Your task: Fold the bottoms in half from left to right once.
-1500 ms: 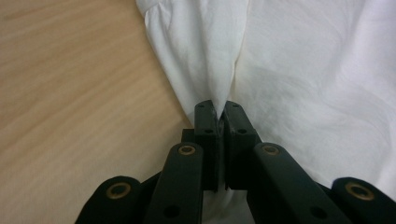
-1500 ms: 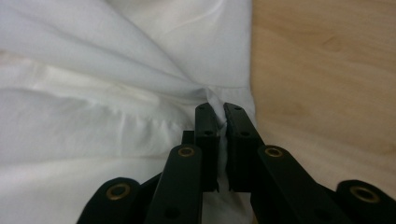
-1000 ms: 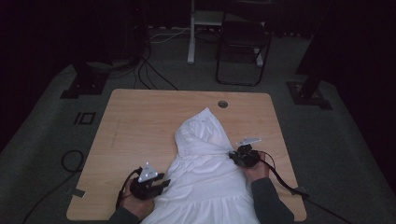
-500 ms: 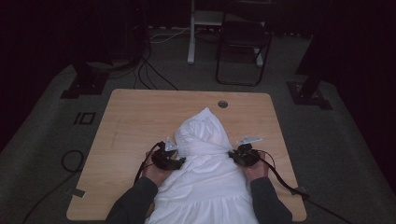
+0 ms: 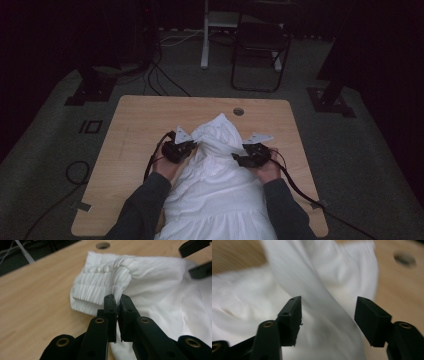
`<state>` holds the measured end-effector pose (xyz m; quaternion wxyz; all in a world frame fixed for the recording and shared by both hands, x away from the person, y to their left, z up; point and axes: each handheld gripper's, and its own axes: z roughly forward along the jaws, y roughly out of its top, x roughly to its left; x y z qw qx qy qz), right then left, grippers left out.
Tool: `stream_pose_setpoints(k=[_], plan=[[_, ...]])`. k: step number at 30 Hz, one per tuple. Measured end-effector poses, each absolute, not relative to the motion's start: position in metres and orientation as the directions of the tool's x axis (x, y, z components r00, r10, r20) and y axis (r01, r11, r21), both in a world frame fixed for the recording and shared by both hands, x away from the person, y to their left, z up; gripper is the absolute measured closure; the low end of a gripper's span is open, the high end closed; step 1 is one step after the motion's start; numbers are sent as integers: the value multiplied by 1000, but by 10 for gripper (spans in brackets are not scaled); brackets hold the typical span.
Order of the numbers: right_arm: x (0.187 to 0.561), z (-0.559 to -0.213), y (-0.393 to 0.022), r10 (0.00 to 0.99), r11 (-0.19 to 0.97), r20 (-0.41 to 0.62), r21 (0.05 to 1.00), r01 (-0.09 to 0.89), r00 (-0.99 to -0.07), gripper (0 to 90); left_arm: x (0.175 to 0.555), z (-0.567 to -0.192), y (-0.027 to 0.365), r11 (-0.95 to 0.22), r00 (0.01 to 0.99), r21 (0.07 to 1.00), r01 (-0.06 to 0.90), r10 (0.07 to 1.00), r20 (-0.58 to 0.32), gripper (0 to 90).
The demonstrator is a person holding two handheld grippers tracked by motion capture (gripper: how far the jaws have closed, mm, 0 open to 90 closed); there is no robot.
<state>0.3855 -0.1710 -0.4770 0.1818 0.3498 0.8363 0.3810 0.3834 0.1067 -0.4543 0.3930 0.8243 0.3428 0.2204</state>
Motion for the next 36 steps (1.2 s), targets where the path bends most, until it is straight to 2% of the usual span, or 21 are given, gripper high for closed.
stream_pose_setpoints(k=[6, 8, 9, 10, 12, 14, 15, 18, 21, 25, 26, 28, 29, 32, 34, 35, 36], plan=[[403, -454, -129, 668, 489, -94, 803, 341, -738, 326, 389, -445, 91, -493, 672, 789, 366, 727, 143, 856], [410, -448, -121, 658, 494, -102, 806, 326, -746, 356, 389, -444, 88, -495, 672, 791, 360, 726, 149, 856], [414, -447, -118, 654, 502, -110, 803, 321, -749, 391, 389, -443, 88, -496, 675, 791, 359, 723, 147, 855], [417, -447, -115, 641, 513, -110, 798, 316, -760, 471, 389, -444, 87, -498, 679, 791, 355, 720, 148, 853], [424, -448, -112, 609, 537, -105, 784, 311, -786, 756, 386, -447, 88, -491, 677, 798, 350, 721, 147, 816], [431, -448, -115, 638, 511, -77, 787, 346, -766, 852, 382, -454, 91, -467, 664, 801, 375, 739, 120, 683], [433, -448, -118, 662, 484, -62, 796, 363, -747, 862, 379, -460, 93, -459, 659, 794, 399, 746, 101, 649], [441, -448, -130, 701, 421, -10, 812, 403, -713, 867, 372, -488, 97, -469, 659, 750, 466, 750, 59, 573], [450, -442, -142, 741, 398, -19, 818, 416, -671, 876, 370, -513, 99, -483, 645, 698, 529, 763, 39, 548], [468, -428, -167, 813, 247, 58, 866, 435, -579, 871, 371, -526, 100, -491, 637, 669, 558, 770, 34, 543], [475, -429, -172, 839, 217, 72, 865, 452, -540, 836, 371, -527, 100, -483, 631, 671, 563, 775, 30, 543], [490, -438, -180, 899, 181, 67, 842, 508, -432, 637, 372, -526, 101, -478, 619, 671, 567, 785, 35, 543], [496, -444, -183, 916, 172, 71, 820, 546, -395, 605, 372, -526, 102, -481, 622, 668, 568, 782, 35, 542], [497, -458, -195, 925, 130, 109, 809, 573, -363, 555, 372, -527, 106, -480, 618, 670, 567, 785, 40, 543], [491, -464, -201, 921, 145, 104, 802, 580, -375, 542, 374, -529, 110, -474, 614, 664, 578, 789, 29, 574], [491, -464, -201, 921, 145, 104, 802, 580, -375, 542, 374, -529, 110, -474, 614, 664, 578, 789, 29, 627], [487, -468, -203, 920, 168, 88, 792, 587, -382, 537, 374, -529, 112, -480, 617, 659, 579, 786, 31, 627]])
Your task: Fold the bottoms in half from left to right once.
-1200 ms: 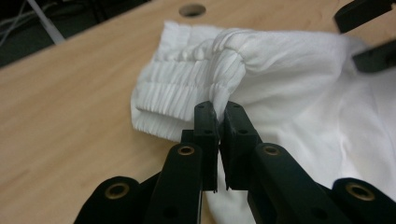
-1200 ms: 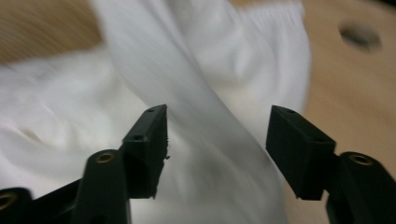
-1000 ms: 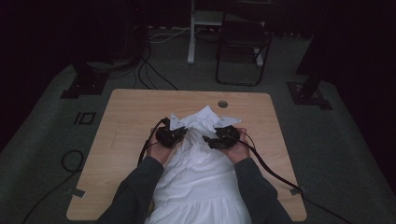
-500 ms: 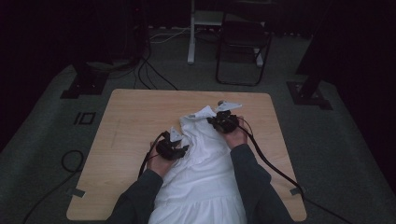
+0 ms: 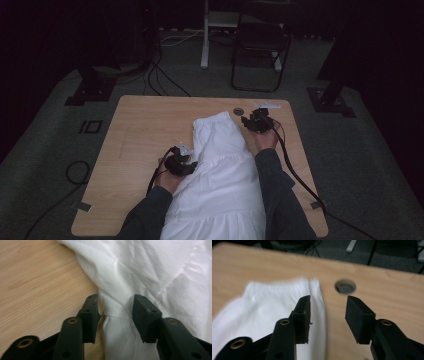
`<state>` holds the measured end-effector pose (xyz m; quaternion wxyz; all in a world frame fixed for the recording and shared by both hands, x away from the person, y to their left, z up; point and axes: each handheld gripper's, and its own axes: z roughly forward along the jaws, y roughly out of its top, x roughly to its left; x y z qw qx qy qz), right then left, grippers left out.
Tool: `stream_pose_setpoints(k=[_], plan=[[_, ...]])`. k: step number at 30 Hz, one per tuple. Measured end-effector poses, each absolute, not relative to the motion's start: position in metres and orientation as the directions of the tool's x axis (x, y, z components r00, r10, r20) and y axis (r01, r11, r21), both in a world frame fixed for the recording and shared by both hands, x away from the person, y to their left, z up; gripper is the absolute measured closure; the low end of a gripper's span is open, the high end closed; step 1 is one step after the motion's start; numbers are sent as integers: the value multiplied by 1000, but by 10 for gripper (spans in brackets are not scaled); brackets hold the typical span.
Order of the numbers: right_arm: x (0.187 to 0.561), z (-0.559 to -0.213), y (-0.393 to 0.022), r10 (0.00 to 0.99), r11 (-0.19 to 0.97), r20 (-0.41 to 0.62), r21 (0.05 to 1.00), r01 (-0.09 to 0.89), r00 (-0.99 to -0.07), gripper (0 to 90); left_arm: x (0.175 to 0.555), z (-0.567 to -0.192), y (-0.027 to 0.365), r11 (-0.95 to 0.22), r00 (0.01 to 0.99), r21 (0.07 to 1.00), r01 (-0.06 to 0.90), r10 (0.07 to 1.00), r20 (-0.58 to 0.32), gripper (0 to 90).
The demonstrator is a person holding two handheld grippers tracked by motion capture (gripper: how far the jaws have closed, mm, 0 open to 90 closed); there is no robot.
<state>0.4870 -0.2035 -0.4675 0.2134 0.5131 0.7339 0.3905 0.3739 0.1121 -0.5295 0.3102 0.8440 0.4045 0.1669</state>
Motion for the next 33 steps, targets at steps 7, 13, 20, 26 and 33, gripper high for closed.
stream_pose_setpoints(k=[7, 13, 20, 26, 33], plan=[[446, -494, -203, 848, 314, 65, 737, 598, -526, 504, 378, -523, 123, -455, 586, 676, 579, 809, 43, 865], [422, -521, -197, 821, 401, 25, 685, 608, -570, 493, 389, -512, 129, -381, 534, 719, 581, 845, 16, 712], [417, -535, -193, 834, 405, 6, 673, 619, -552, 504, 399, -524, 104, -425, 596, 704, 569, 803, 3, 515], [413, -537, -193, 848, 372, 21, 687, 625, -529, 570, 399, -537, 107, -424, 591, 696, 580, 807, 0, 614], [395, -539, -194, 854, 364, 11, 703, 611, -521, 672, 393, -538, 117, -422, 601, 707, 568, 799, -7, 705]])
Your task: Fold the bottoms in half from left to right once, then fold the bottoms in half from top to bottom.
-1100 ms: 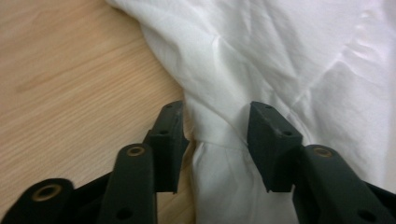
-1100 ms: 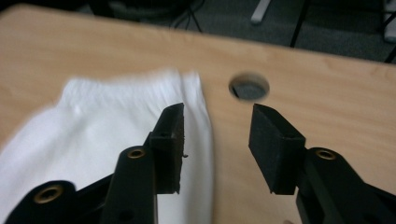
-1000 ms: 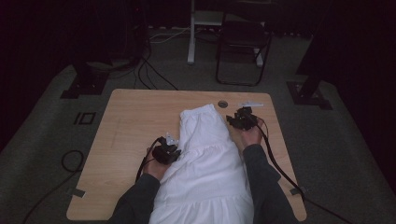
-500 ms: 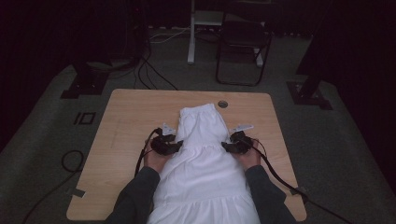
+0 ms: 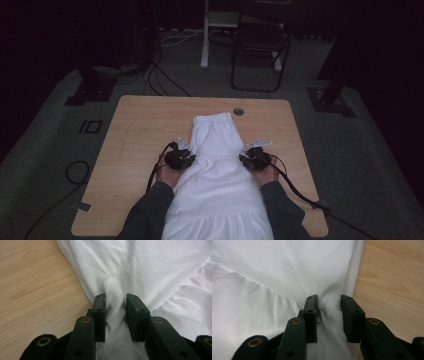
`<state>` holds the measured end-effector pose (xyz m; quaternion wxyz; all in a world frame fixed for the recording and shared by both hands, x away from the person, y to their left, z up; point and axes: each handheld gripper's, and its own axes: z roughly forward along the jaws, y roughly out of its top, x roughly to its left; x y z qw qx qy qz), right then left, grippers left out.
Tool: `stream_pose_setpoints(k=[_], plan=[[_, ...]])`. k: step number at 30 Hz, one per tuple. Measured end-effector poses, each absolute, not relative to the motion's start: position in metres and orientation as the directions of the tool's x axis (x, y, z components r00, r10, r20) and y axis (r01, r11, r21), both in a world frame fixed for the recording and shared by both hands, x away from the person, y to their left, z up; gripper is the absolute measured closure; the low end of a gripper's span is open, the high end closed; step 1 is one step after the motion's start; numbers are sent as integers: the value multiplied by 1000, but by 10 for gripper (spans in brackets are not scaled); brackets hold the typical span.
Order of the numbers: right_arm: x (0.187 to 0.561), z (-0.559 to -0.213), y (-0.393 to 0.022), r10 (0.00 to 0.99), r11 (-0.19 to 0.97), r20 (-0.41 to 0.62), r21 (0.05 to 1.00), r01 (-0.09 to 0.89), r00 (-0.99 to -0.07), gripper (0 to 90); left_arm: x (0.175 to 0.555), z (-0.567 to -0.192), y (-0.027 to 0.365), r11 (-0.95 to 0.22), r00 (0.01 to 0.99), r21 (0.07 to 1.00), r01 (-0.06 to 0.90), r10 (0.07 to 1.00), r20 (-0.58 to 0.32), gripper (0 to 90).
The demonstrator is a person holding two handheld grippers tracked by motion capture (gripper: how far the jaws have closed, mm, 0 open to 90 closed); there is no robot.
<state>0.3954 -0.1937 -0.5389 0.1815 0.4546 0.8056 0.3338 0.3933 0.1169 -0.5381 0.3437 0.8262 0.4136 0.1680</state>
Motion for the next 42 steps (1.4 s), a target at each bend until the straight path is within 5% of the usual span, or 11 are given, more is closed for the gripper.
stream_pose_setpoints(k=[24, 35, 42], plan=[[334, -537, -188, 808, 389, 67, 686, 615, -585, 652, 342, -540, 139, -431, 636, 718, 546, 771, -20, 699], [384, -487, -195, 814, 256, 142, 783, 568, -563, 442, 342, -540, 138, -443, 640, 717, 538, 768, -6, 693], [442, -493, -178, 823, 224, 180, 768, 600, -538, 340, 342, -540, 138, -444, 640, 718, 537, 768, -4, 690]])
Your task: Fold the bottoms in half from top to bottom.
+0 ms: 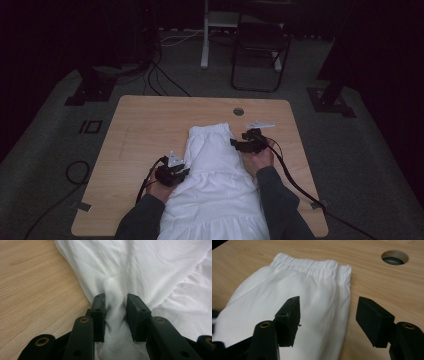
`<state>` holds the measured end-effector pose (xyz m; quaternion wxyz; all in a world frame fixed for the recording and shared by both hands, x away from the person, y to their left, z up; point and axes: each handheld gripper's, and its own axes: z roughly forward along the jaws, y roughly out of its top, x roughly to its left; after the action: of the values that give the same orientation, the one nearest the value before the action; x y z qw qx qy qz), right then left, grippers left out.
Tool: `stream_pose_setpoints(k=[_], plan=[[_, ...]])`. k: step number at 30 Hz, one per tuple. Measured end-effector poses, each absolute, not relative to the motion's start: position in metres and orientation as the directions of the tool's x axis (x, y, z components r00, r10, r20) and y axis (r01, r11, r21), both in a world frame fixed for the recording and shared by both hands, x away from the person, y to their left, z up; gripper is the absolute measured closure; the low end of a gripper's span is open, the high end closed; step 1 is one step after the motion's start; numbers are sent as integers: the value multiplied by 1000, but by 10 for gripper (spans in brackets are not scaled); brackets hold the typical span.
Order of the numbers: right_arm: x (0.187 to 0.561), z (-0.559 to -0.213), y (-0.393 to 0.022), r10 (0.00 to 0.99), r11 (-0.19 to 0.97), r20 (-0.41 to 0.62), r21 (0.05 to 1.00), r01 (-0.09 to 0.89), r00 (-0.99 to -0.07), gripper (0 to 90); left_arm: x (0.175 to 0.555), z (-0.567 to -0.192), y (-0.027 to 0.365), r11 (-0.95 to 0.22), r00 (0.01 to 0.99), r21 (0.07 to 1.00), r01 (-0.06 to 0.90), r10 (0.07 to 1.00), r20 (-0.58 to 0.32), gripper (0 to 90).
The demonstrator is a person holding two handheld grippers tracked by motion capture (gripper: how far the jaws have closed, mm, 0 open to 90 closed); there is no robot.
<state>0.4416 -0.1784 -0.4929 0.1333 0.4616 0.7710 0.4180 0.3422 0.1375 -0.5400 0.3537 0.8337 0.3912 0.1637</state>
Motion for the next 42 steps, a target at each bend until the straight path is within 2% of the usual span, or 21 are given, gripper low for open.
stream_pose_setpoints(k=[6, 10, 13, 16, 19, 24, 25, 26, 28, 32, 37, 38, 42], plan=[[469, -512, -158, 827, 251, 185, 724, 643, -531, 298, 342, -540, 137, -443, 639, 719, 536, 769, -3, 690], [483, -526, -145, 860, 282, 133, 680, 677, -492, 298, 342, -540, 137, -443, 640, 719, 535, 769, -2, 689], [485, -533, -141, 887, 287, 91, 660, 694, -453, 362, 342, -540, 138, -442, 642, 719, 536, 767, -7, 681], [483, -535, -139, 897, 286, 68, 662, 693, -436, 441, 347, -538, 139, -433, 650, 705, 561, 758, -51, 574], [478, -534, -136, 892, 312, 40, 668, 676, -450, 631, 359, -525, 143, -375, 619, 723, 580, 780, -92, 501], [476, -533, -135, 885, 299, 81, 656, 693, -459, 814, 398, -499, 140, -278, 577, 780, 561, 806, -128, 359], [476, -533, -135, 885, 299, 81, 656, 693, -459, 814, 398, -499, 140, -278, 577, 780, 561, 806, -128, 330], [476, -533, -135, 885, 293, 91, 655, 697, -457, 828, 423, -499, 132, -267, 562, 763, 589, 814, -149, 330], [476, -533, -135, 887, 279, 104, 654, 703, -449, 837, 441, -506, 124, -271, 547, 735, 621, 822, -160, 292], [475, -534, -137, 883, 278, 108, 663, 695, -456, 840, 462, -527, 114, -312, 507, 665, 678, 855, -115, 273], [473, -535, -135, 886, 289, 83, 670, 684, -456, 841, 464, -535, 109, -331, 514, 666, 668, 853, -91, 273], [472, -535, -134, 889, 287, 80, 671, 684, -452, 842, 463, -535, 108, -343, 527, 665, 663, 845, -90, 297], [471, -533, -133, 888, 288, 89, 658, 696, -452, 858, 465, -530, 106, -342, 547, 631, 696, 822, -158, 639]])
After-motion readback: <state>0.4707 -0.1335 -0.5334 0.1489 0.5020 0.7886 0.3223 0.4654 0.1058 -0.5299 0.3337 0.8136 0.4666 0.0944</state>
